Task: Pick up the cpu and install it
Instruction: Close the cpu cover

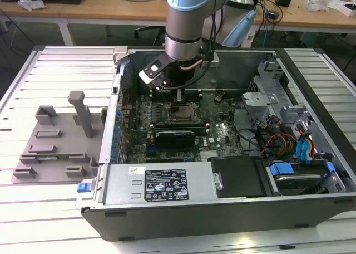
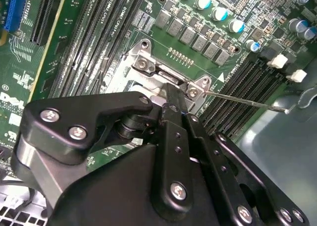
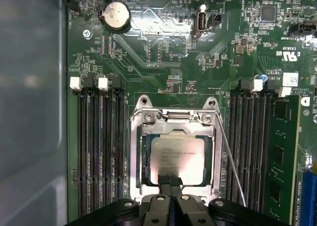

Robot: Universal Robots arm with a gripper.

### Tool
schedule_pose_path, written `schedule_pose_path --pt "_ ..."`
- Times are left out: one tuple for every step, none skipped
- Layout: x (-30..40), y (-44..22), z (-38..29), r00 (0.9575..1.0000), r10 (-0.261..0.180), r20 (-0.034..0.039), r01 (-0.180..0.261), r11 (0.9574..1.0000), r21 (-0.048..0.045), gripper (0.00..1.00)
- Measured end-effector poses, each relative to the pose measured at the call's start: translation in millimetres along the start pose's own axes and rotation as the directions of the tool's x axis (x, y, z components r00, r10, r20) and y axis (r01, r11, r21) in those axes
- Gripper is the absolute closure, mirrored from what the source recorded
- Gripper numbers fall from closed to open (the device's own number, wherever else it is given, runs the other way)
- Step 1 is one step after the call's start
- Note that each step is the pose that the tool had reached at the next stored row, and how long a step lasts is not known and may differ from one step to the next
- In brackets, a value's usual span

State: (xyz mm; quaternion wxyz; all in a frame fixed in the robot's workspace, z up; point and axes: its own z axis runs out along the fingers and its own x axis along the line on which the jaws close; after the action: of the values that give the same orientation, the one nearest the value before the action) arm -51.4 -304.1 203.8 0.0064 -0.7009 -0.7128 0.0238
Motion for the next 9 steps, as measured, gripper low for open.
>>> schedule_pose_path --pt "-0.6 3.0 -0.2 1.0000 0.000 0.0004 0.000 1.0000 -0.0003 0.89" --pt "-0.8 5.3 -0.2 1.0000 0.000 0.0002 0.000 1.0000 -0.0003 0.89" --pt "-1.0 7.7 -0.4 1.0000 0.000 0.0003 0.000 1.0000 -0.0003 0.89" --pt "-1.1 9.9 -0.7 1.0000 0.000 0.0000 0.000 1.0000 -0.0005 0.89" --pt "-0.9 11.4 -1.3 1.0000 0.000 -0.0011 0.000 1.0000 -0.0014 0.89" --pt "-1.0 13.2 -4.0 1.0000 0.000 -0.0009 0.000 1.0000 -0.0005 0.89" --pt "-1.3 14.4 -10.1 1.0000 0.000 -0.0003 0.000 1.0000 0.0008 0.89" --pt "-1.4 14.6 -13.4 1.0000 0.000 -0.0001 0.000 1.0000 0.0012 0.89" --pt "-1.6 14.5 -21.4 1.0000 0.000 0.0000 0.000 1.0000 0.0016 0.89"
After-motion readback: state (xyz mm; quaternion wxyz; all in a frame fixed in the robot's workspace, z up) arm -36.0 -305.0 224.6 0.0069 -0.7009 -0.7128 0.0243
